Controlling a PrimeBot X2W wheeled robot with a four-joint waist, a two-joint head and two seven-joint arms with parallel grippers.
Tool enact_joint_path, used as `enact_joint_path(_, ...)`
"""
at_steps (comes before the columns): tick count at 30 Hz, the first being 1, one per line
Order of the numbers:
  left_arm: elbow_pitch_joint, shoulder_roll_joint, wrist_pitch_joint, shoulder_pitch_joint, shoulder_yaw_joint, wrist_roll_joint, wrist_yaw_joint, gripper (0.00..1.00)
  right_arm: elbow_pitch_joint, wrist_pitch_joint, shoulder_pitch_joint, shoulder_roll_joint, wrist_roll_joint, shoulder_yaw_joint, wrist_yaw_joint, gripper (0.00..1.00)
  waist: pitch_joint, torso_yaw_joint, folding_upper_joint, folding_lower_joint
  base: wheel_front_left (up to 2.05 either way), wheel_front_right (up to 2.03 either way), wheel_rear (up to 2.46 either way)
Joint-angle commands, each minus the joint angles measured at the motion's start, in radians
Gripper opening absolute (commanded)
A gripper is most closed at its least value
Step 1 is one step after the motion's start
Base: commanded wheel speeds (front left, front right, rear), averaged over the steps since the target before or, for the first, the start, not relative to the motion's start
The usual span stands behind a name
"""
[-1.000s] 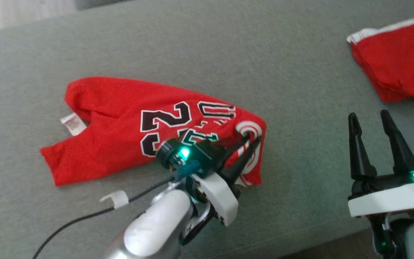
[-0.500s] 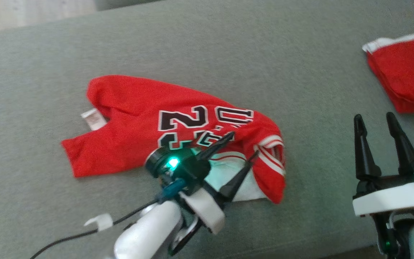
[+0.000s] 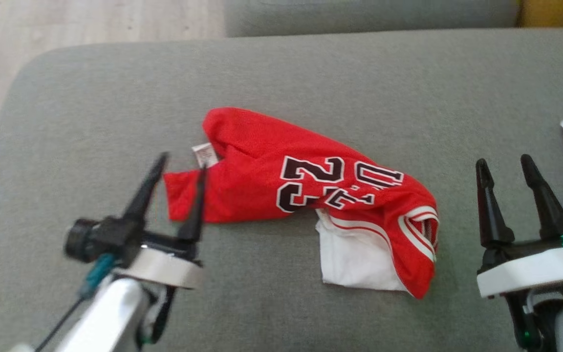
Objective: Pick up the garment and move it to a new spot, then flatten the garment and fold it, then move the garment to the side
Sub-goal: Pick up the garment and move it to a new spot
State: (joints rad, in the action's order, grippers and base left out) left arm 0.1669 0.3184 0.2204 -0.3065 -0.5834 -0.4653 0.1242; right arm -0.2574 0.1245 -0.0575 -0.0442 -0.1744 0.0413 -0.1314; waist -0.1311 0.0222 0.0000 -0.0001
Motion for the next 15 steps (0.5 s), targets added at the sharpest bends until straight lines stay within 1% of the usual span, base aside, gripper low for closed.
enact_joint_path(1,-0.034,0.035,0.013,-0.011,0.060,-0.007,0.014,1.00,-0.042,0.008,0.002,-0.006,0.009,-0.023,0.001,1.00,0.023,0.029,0.0000,0.0001,0.00,0.00,0.00)
enact_joint_path(4,-0.040,0.062,0.029,0.034,0.130,-0.029,0.046,1.00,-0.044,0.015,-0.012,-0.006,0.016,-0.025,0.001,1.00,0.037,0.046,0.0000,0.0001,0.00,0.00,0.00)
enact_joint_path(7,-0.049,0.081,0.035,0.083,0.176,-0.041,0.069,1.00,-0.048,0.022,-0.031,-0.006,0.018,-0.025,0.001,1.00,0.053,0.054,0.0000,0.0001,0.00,0.00,0.00)
enact_joint_path(12,-0.068,0.105,0.025,0.147,0.187,-0.046,0.087,1.00,-0.056,0.033,-0.076,-0.006,0.014,-0.024,0.001,1.00,0.086,0.049,0.0000,0.0001,0.00,0.00,0.00)
enact_joint_path(15,-0.091,0.124,-0.007,0.187,0.179,-0.045,0.101,1.00,-0.061,0.041,-0.106,-0.006,0.009,-0.027,0.001,1.00,0.112,0.037,0.0000,0.0001,0.00,0.00,0.00)
